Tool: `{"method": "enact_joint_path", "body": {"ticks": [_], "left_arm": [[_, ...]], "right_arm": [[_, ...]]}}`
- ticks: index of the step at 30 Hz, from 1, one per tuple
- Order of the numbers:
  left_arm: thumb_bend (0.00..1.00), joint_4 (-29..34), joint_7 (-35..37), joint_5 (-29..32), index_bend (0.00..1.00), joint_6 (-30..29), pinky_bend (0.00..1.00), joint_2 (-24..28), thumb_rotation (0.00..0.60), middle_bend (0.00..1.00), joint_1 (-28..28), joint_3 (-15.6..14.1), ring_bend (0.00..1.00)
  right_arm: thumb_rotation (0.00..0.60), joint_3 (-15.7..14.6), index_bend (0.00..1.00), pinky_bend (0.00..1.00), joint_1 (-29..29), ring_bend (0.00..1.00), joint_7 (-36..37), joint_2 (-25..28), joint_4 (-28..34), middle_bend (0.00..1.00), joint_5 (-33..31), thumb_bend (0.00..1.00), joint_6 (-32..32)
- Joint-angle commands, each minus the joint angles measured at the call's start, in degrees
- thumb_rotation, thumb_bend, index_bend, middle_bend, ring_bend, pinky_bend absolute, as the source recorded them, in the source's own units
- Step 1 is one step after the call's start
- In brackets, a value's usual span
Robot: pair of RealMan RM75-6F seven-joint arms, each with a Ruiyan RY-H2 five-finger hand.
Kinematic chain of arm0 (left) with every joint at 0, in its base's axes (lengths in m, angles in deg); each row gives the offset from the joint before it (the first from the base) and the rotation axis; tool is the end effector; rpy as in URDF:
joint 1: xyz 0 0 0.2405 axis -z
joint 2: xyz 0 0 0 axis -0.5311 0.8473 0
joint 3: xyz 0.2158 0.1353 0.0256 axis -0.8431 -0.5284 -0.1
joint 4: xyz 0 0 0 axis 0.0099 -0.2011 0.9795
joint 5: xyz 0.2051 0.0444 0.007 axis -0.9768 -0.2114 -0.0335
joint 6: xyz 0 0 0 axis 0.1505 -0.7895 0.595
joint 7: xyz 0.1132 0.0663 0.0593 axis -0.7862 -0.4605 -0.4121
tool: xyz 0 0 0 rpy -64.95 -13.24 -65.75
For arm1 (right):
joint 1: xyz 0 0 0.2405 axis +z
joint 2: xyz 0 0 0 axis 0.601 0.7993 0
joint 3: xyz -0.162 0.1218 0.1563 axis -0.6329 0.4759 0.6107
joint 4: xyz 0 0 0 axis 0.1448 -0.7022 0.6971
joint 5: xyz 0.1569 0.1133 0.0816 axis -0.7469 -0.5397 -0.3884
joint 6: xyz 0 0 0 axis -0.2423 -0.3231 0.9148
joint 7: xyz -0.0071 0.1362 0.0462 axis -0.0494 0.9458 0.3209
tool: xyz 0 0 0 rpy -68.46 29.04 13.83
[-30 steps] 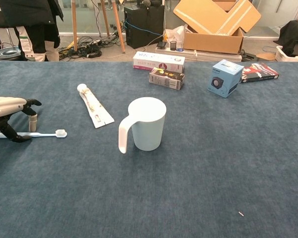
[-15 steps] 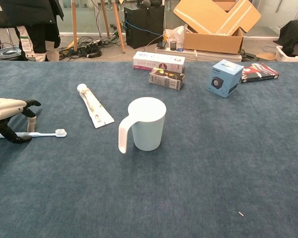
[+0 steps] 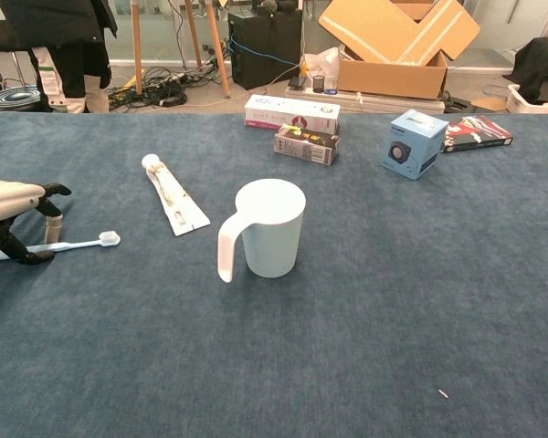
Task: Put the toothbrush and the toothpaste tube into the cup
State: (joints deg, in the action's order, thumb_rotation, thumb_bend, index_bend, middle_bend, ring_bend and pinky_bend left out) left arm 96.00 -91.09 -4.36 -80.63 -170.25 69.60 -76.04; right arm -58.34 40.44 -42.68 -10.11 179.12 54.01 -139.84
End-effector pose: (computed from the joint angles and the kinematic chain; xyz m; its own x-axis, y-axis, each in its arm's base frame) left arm -0.2741 0.3369 0.0057 0.5469 0.4160 0.7265 0.8144 -0.0631 -0.5769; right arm -0.3172 -0.1759 0.1745 0.4046 0.0255 0.9141 -0.9140 -0.0208 0.4051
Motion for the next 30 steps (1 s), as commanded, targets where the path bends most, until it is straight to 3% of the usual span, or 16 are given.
{"method": "enact_joint_path", "body": {"ticks": [1,30], "left_arm": [[0.32,0.29,0.01,-0.19,0.53,-0.16,0.00,0.17,0.600,0.00,-0.13,0.03,0.00],[0.32,9.79,-1.13,-3.07,0.53,-4.70,0.00,5.27,0.600,0.00,-1.32,0.92,0.00]], "right_arm": [[0.600,0.01,0.33,0.47,-0.02,0.34,0.02,0.00,0.00,0.42,-0.02,0.16,-0.02],[0.600,-0.01,0.33,0.47,0.04,0.34,0.02,0.03,0.00,0.42,-0.01,0.16,0.08]]}}
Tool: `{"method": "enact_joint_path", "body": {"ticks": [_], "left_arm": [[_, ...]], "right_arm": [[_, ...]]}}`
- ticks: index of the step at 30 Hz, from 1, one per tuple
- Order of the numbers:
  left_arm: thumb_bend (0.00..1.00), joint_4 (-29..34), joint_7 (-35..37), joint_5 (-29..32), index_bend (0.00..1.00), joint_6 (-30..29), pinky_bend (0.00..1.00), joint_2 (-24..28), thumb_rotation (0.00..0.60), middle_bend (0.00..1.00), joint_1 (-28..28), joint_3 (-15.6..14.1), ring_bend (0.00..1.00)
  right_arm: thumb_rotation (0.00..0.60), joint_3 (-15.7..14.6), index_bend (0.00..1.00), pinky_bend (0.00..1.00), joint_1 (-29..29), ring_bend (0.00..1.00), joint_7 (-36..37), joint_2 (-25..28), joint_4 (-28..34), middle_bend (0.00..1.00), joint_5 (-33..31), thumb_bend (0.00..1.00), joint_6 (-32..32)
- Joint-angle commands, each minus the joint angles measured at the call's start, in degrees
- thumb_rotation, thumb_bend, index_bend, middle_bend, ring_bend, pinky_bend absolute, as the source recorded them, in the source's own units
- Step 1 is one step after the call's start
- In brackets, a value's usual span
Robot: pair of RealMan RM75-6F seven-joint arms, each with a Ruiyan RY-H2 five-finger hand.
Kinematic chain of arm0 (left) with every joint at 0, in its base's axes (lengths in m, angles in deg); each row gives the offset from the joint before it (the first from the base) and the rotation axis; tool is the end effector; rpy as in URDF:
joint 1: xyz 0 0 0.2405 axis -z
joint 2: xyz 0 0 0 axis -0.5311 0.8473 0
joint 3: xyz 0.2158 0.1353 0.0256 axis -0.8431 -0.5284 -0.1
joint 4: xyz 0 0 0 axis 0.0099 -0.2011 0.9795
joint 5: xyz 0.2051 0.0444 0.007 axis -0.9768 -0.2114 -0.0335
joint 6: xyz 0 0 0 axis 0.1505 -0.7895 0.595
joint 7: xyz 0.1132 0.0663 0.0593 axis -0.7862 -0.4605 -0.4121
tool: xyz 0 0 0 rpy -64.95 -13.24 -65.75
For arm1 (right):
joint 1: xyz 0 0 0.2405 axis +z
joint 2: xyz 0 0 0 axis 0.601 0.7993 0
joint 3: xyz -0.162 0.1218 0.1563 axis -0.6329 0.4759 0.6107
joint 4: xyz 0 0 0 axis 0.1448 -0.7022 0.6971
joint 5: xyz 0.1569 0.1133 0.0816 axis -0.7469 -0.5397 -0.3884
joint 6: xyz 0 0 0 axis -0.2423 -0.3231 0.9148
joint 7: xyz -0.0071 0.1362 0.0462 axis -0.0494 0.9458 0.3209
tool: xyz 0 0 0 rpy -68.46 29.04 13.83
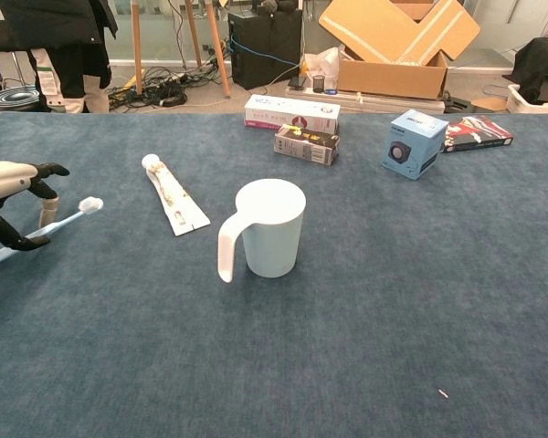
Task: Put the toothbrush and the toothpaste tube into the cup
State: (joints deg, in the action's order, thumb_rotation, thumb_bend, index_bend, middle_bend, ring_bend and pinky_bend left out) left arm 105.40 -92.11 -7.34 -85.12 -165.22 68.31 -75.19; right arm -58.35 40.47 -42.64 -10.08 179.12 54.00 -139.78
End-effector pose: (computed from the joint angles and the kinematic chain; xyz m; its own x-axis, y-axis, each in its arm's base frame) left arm -0.2525 0.3264 0.0271 0.5465 0.3610 0.7557 0.8277 -0.0951 -0.5531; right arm -0.3173 -0.1761 0.1745 0.4044 0.0245 0.9142 -0.9141 -0.0211 0.4049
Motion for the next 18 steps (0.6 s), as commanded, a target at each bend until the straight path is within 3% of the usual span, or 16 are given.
{"method": "enact_joint_path", "body": {"ticks": [1,18], "left_arm": [[0.32,0.61,-0.18,-0.12,0.53,-0.30,0.00,0.34,0.600,0.00,-0.05,0.07,0.00],[0.32,4.02,-1.57,-1.05,0.53,-1.94,0.00,1.56,0.600,0.00,-0.12,-0.06,0.00]], "right_arm": [[0.600,0.00,0.33,0.47,0.01,0.34,-0.03,0.00,0.00,0.42,-0.01,0.16,0.02],[0.600,-0.02,0.33,0.47,-0.04,0.34,0.16,-0.01,-0.01,0.42,0.13,0.16,-0.16]]}}
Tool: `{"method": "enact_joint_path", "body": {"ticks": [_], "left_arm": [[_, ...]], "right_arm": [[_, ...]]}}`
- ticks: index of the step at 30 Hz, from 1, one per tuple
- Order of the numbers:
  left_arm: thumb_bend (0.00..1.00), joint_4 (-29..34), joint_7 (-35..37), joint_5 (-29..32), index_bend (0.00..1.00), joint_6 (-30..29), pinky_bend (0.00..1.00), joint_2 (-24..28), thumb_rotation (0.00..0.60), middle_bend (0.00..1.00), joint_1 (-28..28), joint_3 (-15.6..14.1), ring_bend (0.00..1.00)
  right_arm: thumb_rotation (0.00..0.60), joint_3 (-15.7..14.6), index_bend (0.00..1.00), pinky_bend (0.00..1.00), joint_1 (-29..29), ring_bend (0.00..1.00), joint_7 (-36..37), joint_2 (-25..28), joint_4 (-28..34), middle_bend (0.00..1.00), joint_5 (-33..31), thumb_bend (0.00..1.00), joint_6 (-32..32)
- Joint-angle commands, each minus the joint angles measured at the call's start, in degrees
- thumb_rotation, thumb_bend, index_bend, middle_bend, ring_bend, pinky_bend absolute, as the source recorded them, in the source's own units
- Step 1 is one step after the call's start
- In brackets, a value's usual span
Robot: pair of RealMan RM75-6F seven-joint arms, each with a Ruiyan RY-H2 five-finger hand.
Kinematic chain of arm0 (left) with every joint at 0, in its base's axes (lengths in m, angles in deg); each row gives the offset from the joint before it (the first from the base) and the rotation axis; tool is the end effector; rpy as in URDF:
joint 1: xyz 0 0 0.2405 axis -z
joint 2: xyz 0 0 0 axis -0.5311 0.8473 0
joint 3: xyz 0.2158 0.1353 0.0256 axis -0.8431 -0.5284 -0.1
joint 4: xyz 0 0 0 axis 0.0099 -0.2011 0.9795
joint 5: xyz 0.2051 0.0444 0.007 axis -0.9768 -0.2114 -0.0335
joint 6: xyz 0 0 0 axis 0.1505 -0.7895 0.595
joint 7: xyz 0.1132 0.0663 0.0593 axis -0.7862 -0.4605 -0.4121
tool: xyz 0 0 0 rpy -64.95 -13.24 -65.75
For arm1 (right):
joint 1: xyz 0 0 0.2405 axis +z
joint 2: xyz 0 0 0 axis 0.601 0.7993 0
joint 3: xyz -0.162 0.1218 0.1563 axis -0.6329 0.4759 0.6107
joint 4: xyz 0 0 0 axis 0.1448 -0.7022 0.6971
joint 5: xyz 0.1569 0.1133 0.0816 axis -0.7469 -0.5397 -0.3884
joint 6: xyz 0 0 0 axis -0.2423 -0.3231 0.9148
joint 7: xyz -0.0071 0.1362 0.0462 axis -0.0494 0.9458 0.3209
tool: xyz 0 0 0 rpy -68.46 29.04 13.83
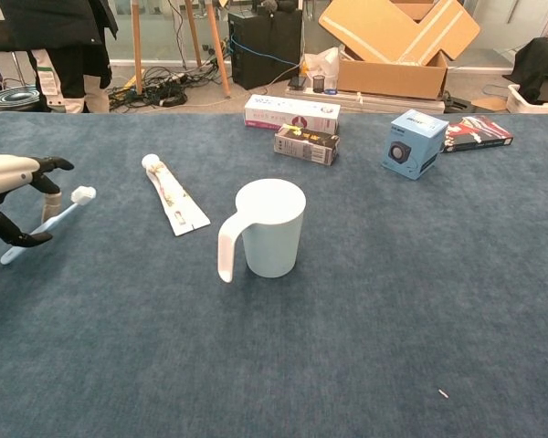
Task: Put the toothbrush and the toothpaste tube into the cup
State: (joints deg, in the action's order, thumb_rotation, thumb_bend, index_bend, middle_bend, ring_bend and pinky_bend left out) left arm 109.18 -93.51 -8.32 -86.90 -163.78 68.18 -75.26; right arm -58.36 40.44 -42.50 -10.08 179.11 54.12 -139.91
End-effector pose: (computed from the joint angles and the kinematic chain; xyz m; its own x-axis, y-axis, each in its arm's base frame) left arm -0.2410 0.3207 0.0315 0.5552 0.3435 0.7575 0.8260 -0.1211 -0.5505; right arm -0.3170 -0.1759 0.1746 0.4024 0.0263 0.9151 -0.9149 -0.0228 0.4030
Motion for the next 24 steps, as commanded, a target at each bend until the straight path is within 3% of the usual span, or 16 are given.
{"method": "enact_joint_path", "body": {"ticks": [1,24], "left_arm": [[0.32,0.51,-0.31,-0.13,0.53,-0.30,0.00,0.25,0.600,0.00,0.02,0.02,0.00],[0.32,5.15,-3.04,-0.74,0.54,-2.48,0.00,1.71,0.600,0.00,0.63,0.20,0.00]], "right_arm": [[0.600,-0.01,0.33,0.47,-0.02,0.34,0.00,-0.01,0.01,0.42,0.04,0.16,-0.05],[0.600,-0.06,0.33,0.47,-0.05,0.34,0.24,0.07,0.05,0.42,0.18,0.16,-0.13]]}}
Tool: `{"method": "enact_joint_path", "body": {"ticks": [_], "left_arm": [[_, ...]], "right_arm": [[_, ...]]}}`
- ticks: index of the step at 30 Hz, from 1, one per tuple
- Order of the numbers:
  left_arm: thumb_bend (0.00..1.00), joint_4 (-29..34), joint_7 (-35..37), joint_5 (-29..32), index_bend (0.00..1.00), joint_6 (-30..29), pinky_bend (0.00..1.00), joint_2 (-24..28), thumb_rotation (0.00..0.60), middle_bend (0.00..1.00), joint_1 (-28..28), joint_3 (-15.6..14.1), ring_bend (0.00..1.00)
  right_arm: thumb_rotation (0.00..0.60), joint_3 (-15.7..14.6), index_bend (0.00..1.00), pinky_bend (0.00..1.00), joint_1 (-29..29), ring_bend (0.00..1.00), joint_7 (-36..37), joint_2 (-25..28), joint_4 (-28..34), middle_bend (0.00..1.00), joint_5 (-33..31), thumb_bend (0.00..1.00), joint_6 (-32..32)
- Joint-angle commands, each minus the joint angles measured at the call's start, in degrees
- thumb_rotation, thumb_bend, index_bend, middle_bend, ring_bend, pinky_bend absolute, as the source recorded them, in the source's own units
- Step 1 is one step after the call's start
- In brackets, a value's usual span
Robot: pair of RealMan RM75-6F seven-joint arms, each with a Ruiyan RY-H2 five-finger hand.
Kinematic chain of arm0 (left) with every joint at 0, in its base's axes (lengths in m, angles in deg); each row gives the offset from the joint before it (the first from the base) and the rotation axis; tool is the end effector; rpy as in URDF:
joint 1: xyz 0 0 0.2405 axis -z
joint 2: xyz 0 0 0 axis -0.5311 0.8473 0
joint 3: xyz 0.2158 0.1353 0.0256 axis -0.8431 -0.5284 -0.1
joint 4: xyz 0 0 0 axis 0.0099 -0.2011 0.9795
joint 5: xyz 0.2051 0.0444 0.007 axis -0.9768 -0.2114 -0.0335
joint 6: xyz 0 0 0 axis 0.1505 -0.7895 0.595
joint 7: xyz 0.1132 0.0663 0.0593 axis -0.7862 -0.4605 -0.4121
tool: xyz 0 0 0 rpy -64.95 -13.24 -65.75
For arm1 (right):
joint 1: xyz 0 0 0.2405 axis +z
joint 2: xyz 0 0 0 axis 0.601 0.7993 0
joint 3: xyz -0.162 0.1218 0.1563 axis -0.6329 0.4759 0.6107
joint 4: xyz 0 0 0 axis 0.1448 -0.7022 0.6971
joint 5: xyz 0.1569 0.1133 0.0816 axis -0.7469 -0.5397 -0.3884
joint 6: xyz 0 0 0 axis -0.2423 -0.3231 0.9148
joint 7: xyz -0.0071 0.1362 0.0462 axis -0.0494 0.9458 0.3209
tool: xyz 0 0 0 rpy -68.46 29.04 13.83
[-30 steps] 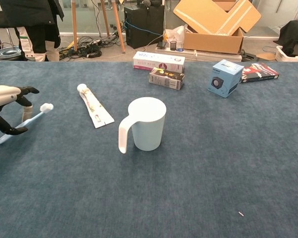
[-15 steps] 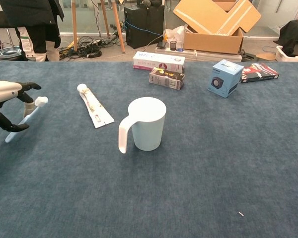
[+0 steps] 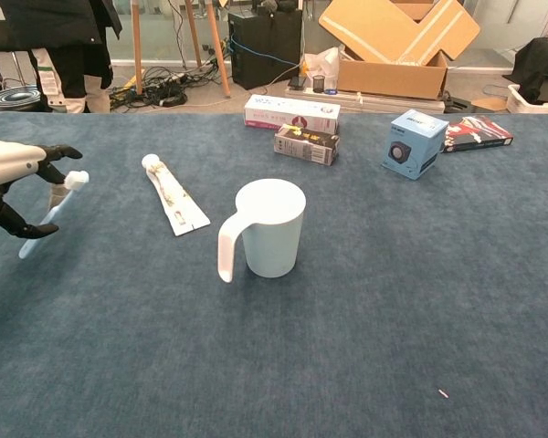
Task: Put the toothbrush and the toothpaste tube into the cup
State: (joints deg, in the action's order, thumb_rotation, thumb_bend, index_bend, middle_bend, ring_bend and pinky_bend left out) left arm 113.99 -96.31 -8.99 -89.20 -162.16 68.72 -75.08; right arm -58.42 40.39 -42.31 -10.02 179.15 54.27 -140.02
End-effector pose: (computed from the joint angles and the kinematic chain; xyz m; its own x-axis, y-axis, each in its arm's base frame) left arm -0.2222 0.3163 0.0372 0.5742 0.3132 0.7565 0.8170 -0.1590 -0.5543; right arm -0.3167 -0.1753 0.1748 0.3999 0.0266 0.9162 -0.9160 -0.0248 0.4005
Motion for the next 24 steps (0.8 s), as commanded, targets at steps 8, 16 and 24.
{"method": "enact_joint_path", "body": {"ticks": [8,16,24], "left_arm": [[0.32,3.04,-1.75,-0.04,0.54,-1.28,0.00,0.86,0.600,0.00,0.85,0.80,0.00],[0.32,8.04,-5.17,3.63,0.54,-2.41,0.00,2.66,0.600,0.00,3.28,3.69,0.00],[0.32,14.15,-9.45,9.42,0.55,-3.33,0.00,4.38,0.600,0.00,6.61,5.85,0.00]], "right_arm": [[0.600,0.08,0.33,0.47,-0.14,0.34,0.62,0.19,0.01,0.42,0.02,0.16,-0.35],[0.600,0.19,0.33,0.47,-0.37,0.34,1.67,0.61,-0.06,0.42,0.03,0.16,-0.80],[0.600,0.43,0.33,0.47,-0.71,0.34,3.28,1.26,-0.18,0.42,-0.06,0.16,-1.48]]}}
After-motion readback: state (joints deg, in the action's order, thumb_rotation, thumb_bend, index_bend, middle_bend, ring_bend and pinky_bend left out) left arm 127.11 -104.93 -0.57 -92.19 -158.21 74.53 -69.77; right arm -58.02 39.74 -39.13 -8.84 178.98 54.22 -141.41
